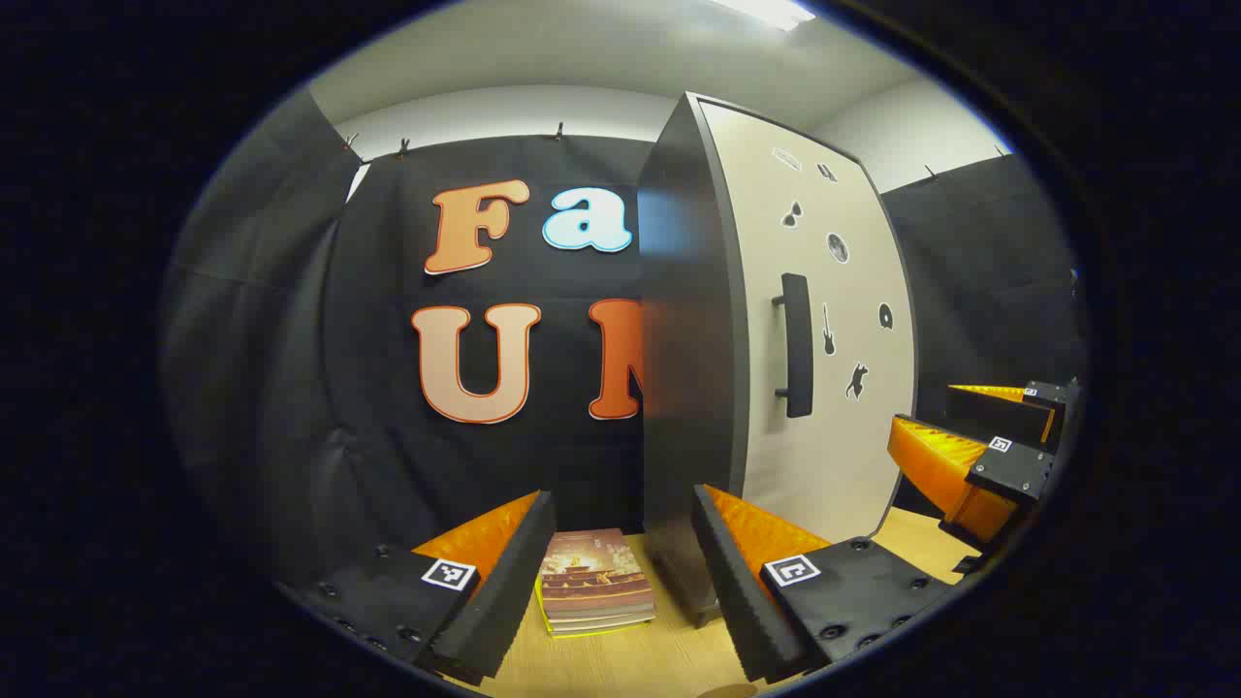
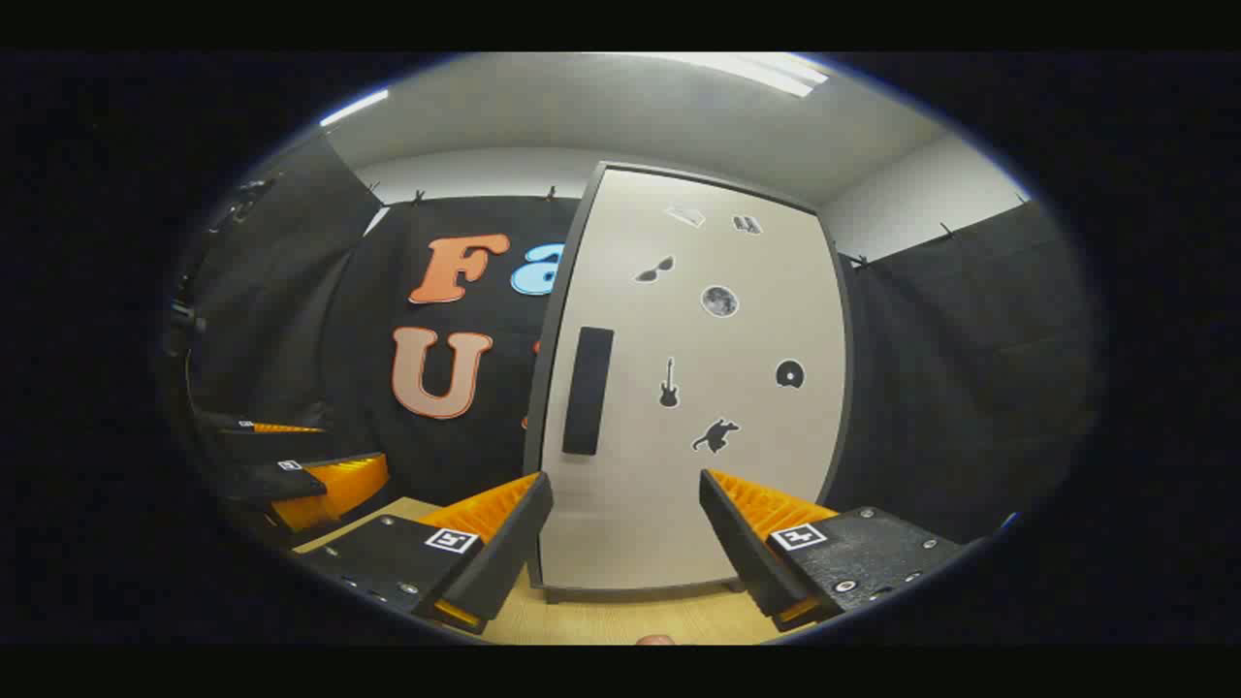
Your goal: Open the cabinet door with the right hand, grasp the bottle in the cabinet with the left hand and place it on the coaster, then close the cabinet door with the right hand.
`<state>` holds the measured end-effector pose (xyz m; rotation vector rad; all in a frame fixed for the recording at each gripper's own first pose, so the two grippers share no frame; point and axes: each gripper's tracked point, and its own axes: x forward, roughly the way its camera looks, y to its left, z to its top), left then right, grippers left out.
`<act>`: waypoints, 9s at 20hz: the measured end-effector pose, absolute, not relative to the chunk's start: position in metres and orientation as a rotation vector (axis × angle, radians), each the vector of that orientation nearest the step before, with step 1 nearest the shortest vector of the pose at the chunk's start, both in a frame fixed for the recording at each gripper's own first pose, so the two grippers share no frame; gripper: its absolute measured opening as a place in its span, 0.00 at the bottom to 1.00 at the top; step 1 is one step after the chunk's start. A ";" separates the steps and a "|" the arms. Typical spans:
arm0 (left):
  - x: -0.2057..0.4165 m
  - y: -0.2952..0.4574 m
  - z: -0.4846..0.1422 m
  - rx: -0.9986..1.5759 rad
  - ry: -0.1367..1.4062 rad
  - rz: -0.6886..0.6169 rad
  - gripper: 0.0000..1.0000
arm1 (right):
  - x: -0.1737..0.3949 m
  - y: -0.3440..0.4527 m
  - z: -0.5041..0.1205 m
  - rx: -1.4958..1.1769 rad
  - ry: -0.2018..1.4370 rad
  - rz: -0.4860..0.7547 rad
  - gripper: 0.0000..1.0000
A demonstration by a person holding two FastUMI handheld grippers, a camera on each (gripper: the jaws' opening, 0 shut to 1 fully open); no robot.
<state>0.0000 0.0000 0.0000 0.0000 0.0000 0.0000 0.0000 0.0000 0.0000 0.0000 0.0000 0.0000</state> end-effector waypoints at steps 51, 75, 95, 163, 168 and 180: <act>0.066 0.066 -0.036 0.000 0.023 0.076 0.93 | 0.127 0.028 0.019 0.186 0.035 0.012 0.18; -0.030 -0.137 -0.011 -0.029 -0.016 0.126 0.93 | -0.005 -0.098 0.025 0.194 0.051 0.129 0.14; -0.005 -0.213 -0.005 -0.007 -0.019 -0.006 0.93 | -0.029 -0.236 0.005 0.161 0.057 -0.011 0.16; 0.195 -0.201 -0.012 0.042 -0.103 -0.108 0.83 | 0.103 -0.045 -0.072 0.134 0.140 0.122 0.93; 0.128 -0.164 -0.033 0.031 -0.115 -0.051 0.83 | 0.086 -0.034 -0.068 0.151 0.120 0.142 0.93; -0.006 -0.119 -0.158 0.033 -0.003 -0.128 0.83 | -0.007 0.026 -0.081 0.160 0.184 0.047 0.93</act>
